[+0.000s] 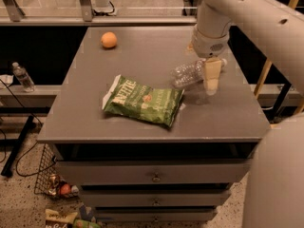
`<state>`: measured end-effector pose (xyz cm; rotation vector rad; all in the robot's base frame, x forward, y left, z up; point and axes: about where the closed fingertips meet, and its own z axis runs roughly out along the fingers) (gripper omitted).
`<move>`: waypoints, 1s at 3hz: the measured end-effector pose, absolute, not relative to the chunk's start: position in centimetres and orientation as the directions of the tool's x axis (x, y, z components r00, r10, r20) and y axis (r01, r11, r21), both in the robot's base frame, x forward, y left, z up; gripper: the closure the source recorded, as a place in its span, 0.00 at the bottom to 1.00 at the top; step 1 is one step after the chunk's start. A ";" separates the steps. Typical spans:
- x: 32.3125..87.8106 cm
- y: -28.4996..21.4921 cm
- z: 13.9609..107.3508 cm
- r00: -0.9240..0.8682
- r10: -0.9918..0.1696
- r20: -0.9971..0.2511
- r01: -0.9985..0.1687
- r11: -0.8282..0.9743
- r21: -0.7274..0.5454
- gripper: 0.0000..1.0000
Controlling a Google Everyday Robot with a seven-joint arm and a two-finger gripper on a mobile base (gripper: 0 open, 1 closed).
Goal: Pick water bottle
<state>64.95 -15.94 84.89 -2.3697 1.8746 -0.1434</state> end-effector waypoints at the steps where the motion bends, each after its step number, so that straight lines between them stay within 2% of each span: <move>1: 65.4 -15.8 83.0 0.224 -0.974 -0.013 -0.969 -0.222 -0.105 0.19; 3: 65.8 -15.6 82.8 0.218 -0.976 -0.031 -0.972 -0.214 -0.092 0.64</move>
Offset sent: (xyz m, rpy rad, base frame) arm 0.0053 0.0021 -0.0269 0.0261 0.1068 -0.0187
